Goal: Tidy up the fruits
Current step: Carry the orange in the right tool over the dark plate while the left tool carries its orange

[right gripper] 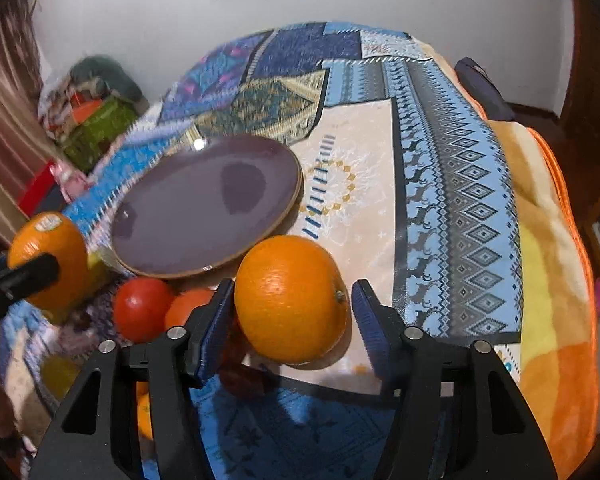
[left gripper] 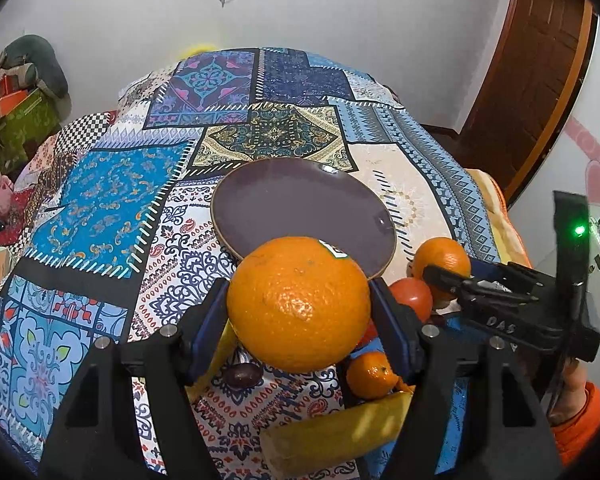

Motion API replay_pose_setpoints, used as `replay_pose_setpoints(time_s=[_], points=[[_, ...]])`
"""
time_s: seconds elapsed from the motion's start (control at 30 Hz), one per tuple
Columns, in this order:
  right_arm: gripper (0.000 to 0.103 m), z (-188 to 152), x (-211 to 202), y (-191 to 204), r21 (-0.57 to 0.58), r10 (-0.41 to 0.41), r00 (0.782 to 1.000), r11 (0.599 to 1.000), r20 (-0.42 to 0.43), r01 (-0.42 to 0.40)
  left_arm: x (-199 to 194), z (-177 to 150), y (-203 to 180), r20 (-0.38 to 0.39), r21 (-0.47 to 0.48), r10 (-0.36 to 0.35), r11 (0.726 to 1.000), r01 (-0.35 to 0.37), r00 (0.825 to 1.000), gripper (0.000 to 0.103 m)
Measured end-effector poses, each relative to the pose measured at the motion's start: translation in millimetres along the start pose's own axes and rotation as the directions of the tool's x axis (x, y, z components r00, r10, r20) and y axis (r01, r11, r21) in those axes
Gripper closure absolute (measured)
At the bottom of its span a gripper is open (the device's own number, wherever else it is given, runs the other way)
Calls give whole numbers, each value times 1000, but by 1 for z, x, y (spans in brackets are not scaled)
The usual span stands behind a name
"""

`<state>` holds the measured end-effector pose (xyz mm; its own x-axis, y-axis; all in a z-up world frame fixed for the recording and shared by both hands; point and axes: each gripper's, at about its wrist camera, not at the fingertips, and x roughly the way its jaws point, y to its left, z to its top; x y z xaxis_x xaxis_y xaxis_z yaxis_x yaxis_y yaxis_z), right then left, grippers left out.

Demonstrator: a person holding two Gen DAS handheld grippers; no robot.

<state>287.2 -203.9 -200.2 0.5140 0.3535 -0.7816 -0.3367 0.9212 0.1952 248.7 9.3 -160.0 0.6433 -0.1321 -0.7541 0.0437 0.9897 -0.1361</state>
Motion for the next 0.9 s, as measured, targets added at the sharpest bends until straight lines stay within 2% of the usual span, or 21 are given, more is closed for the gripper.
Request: replay_pose_setpoints(time_s=[0.1,0.2,0.33,0.5,0.9], points=[[51,-2,9,-5,10,-2,1000,1000,-25,2,2,0,2,1,-3,0,1000,0,1000,34],[52,-3,7,-9,35,21,1000,999,-17,-20,4,0,3,3,-1,8,1000,-8,1000,34],[52,-5,2,-7,26,9,1000,1000,-12,-9,5,4,6,4,-8,7,1000,-7,1000,34],[53,-1,-4,-2,22,20,1000,1000,4,-20,-5,11,6,35,0,22,1000,-22,999,34],[53,41,-31,27,-37,52,993,998,109,-48,-29,40,10,103,20,30,999,-32,994,34]])
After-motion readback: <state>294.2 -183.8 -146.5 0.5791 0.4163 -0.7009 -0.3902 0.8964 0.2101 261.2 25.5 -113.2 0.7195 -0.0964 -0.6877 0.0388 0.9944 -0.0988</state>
